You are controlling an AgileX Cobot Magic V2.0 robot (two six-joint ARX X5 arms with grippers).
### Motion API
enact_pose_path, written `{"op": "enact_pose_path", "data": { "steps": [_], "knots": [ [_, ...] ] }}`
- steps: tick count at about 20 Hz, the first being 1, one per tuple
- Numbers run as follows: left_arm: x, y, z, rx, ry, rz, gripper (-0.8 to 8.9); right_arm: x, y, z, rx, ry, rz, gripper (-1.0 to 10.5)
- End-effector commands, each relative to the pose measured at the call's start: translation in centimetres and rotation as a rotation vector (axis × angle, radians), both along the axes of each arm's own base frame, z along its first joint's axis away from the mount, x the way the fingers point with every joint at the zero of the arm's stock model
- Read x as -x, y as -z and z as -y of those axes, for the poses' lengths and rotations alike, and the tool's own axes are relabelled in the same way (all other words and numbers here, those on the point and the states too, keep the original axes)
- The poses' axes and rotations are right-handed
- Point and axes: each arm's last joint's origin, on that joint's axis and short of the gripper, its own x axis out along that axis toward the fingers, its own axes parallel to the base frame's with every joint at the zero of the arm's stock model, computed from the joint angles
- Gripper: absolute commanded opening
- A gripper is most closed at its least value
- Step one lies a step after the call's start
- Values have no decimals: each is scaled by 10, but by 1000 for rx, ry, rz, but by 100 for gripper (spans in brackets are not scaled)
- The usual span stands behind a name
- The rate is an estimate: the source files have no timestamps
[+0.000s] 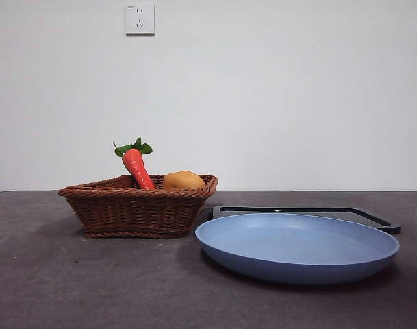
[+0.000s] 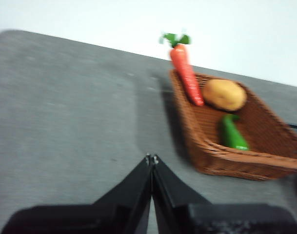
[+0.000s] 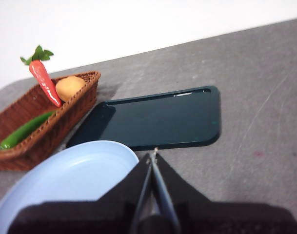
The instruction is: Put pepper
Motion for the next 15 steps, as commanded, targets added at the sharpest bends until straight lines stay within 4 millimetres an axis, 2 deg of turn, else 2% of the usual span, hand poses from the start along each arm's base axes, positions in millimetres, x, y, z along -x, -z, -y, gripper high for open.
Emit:
{"op": "enact_pose_path", "data": {
  "steps": [1, 9, 15],
  "knots": [
    [1, -2, 1, 84, 15, -4, 6, 1, -6, 0, -116, 9, -5, 5],
    [4, -37, 3, 114, 77, -3, 7, 4, -49, 0, -143, 6, 42, 5],
    [-2, -70, 5, 120, 174, -45, 6, 1, -89, -1, -112, -9, -26, 5]
  ]
}}
